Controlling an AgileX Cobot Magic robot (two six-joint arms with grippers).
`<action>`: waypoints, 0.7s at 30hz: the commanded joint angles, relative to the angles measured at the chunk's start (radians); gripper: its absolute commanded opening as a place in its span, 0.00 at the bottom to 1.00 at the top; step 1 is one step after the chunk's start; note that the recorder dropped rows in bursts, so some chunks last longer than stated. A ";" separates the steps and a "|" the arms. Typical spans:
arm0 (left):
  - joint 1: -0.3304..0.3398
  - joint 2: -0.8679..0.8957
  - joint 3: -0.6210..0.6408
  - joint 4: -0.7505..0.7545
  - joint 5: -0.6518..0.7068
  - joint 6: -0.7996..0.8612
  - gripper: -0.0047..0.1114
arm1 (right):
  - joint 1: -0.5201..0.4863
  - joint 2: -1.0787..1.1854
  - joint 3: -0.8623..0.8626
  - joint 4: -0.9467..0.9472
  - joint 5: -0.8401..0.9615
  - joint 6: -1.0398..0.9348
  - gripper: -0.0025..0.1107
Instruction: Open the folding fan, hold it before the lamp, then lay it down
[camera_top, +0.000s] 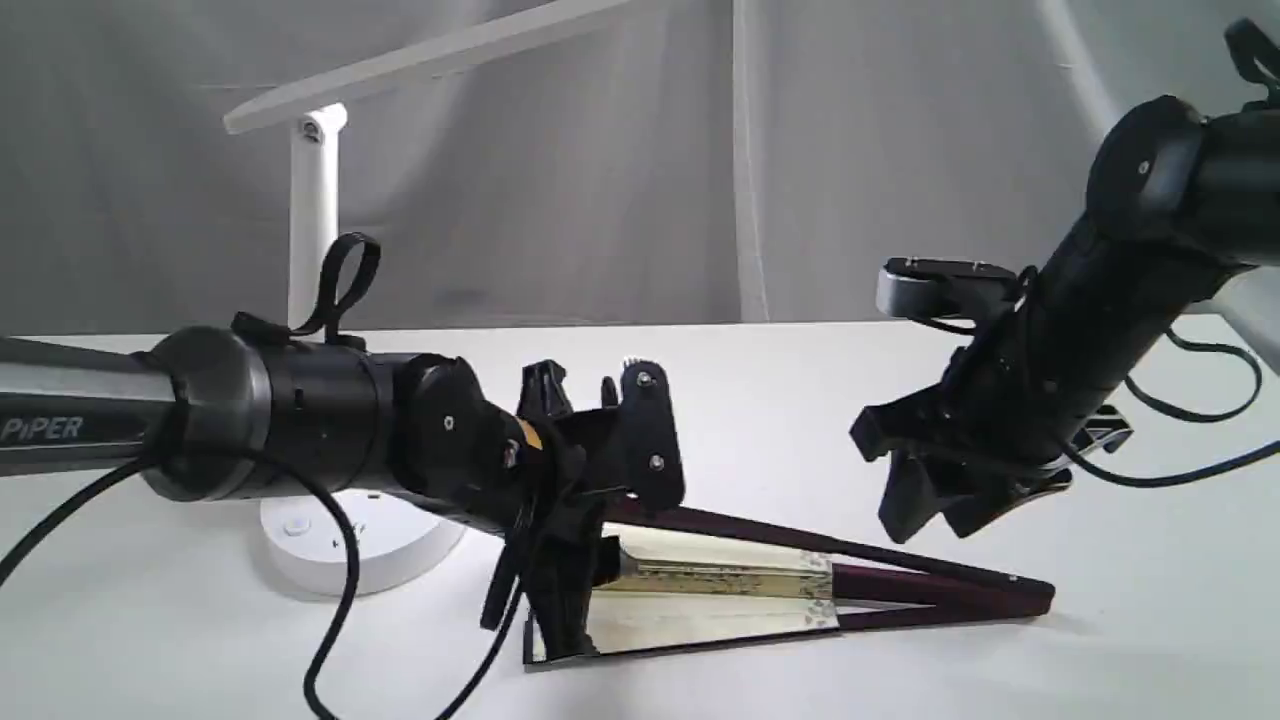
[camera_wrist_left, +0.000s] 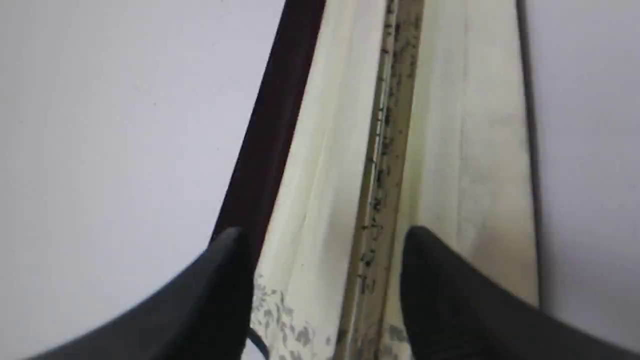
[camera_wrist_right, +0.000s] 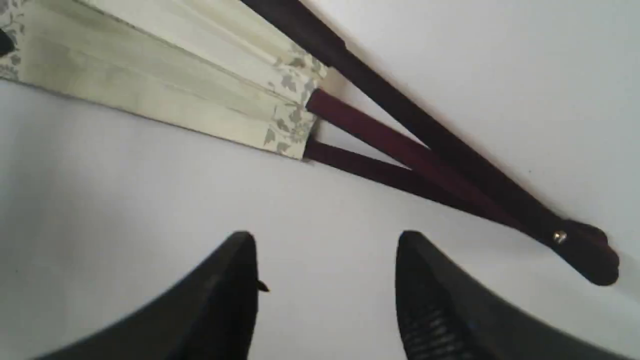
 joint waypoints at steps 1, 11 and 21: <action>-0.002 -0.041 0.003 -0.017 0.012 -0.223 0.45 | -0.008 0.046 -0.037 0.004 0.037 -0.019 0.49; 0.006 -0.119 0.003 -0.004 0.304 -0.746 0.45 | -0.008 0.211 -0.214 0.007 0.110 -0.059 0.53; 0.014 -0.138 0.003 -0.004 0.464 -0.952 0.45 | -0.076 0.323 -0.301 0.193 0.100 -0.122 0.53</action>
